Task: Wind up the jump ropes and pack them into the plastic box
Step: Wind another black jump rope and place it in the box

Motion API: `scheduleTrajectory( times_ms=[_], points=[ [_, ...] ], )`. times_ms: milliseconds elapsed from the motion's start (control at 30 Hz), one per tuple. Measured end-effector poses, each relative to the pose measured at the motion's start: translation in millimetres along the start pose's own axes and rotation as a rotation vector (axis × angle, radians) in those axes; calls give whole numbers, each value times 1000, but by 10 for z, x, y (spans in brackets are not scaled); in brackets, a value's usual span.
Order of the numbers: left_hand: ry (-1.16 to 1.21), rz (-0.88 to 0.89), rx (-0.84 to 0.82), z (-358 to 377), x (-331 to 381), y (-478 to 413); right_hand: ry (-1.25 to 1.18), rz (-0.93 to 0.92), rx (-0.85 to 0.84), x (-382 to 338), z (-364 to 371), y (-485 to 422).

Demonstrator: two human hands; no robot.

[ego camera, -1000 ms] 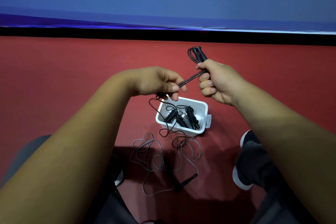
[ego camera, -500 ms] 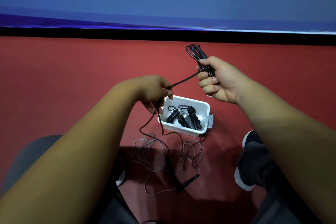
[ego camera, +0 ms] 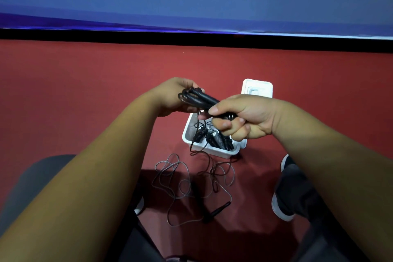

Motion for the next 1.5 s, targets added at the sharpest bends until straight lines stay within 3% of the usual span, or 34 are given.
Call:
scheduleTrajectory(
  times_ms=[200,500,833,1033,1300,1500],
  points=[
    [126,49,-18,53,145,-25,97,154,-44,225,-13,-69],
    [-69,210,14,-5,405,40,140,223,99,347,-248,-201],
    [-677,454,218,-169,703,230,21,18,378,194,-575,-280],
    [-1026,477,145,-149,610,237,0,-119,539,36,-784,-254],
    [-1191,300,150,-159,467,219,-48,-103,435,-14,-663,-210],
    [-1255,262,311,-201,504,179,-51,-81,299,-23,-458,-163]
  ],
)
Point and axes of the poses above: each hand's wrist, its own y-axis away from the middle knuckle, its own z-axis out of the palm, x = y × z, the point moved 7 cm from there along -y, towards the middle knuckle, and after that the axes turned 15 degrees about -y, right-handed, at the moved point
